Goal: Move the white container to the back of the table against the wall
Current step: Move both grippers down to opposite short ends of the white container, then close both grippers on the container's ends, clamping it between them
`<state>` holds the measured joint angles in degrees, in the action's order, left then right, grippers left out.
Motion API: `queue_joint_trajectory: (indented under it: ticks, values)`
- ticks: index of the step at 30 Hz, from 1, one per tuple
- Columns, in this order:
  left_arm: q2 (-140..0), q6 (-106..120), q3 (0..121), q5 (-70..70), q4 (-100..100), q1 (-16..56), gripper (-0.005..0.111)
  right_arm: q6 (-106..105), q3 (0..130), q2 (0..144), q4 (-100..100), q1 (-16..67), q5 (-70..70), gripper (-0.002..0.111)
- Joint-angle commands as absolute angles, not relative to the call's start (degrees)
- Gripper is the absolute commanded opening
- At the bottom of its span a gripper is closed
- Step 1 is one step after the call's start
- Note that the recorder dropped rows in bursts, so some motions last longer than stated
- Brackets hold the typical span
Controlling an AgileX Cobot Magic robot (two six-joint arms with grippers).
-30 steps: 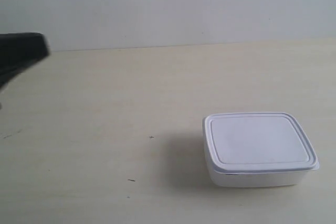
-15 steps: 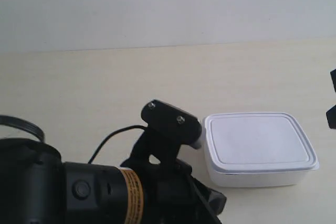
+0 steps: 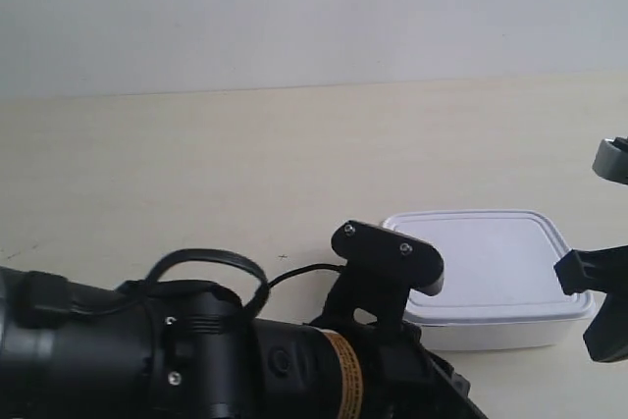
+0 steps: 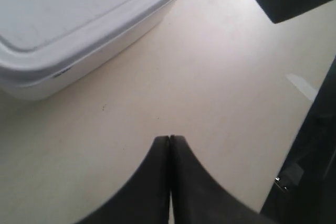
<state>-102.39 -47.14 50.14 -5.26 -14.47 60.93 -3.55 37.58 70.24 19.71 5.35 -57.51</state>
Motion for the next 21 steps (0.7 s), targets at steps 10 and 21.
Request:
queue_joint_trajectory:
  ticks: [10,21]
  values:
    - [-109.0,-48.1,57.3,-4.0,-14.4,60.6,0.000,-5.2,37.4,79.6,17.0,6.5,-53.0,0.000]
    - [-111.0,-47.9,58.1,0.0,-14.4,58.2,0.000,1.4,37.6,86.4,14.0,13.7,-44.5,0.000]
